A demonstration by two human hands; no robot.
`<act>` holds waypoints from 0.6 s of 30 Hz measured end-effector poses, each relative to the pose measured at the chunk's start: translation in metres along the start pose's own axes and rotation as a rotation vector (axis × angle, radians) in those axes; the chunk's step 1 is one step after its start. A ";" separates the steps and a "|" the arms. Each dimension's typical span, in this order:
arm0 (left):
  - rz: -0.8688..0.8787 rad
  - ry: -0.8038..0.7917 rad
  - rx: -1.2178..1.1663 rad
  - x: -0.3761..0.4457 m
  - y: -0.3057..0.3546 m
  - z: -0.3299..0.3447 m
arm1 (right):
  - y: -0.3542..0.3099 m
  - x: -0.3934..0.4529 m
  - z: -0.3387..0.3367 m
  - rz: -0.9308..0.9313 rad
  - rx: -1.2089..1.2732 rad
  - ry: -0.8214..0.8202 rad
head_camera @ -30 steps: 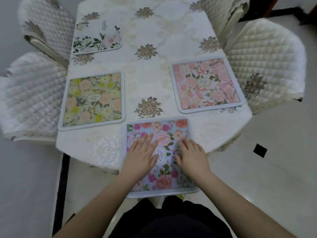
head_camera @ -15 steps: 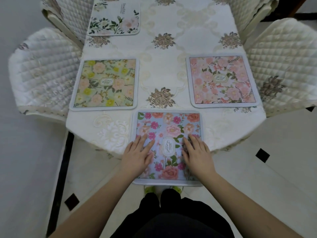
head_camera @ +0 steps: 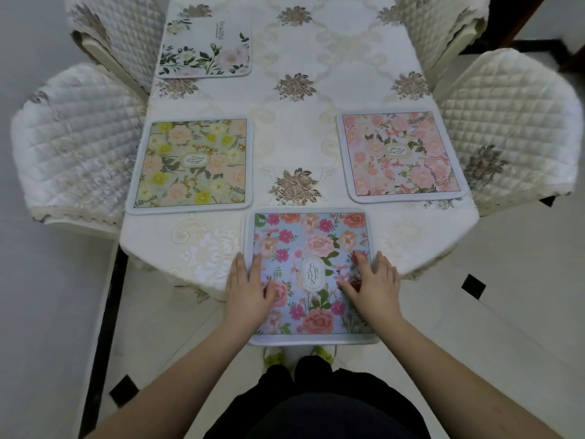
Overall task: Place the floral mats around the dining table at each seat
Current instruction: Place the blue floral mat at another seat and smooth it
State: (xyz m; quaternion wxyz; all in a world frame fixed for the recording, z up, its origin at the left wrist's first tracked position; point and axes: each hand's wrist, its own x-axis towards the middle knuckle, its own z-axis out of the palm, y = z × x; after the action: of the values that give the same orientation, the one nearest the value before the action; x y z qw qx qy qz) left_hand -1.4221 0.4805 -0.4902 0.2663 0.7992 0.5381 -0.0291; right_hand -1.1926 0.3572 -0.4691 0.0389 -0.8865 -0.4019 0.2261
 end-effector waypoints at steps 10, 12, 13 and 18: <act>-0.015 0.161 -0.610 -0.003 0.010 -0.022 | -0.003 -0.014 -0.019 0.030 0.606 0.187; -0.074 0.157 -0.791 -0.003 0.012 -0.030 | 0.002 -0.011 -0.025 0.162 0.709 0.143; -0.111 0.132 -0.840 -0.002 0.012 -0.035 | 0.005 -0.009 -0.027 0.187 0.720 0.118; -0.105 -0.051 -0.689 0.008 0.003 -0.048 | 0.007 -0.013 -0.032 0.108 0.685 0.115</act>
State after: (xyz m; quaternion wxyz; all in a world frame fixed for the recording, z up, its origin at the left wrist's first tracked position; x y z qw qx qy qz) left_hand -1.4271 0.5080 -0.4507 0.5321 0.6324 0.5499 0.1205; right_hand -1.1812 0.3469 -0.4375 0.3444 -0.8533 -0.2522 0.2993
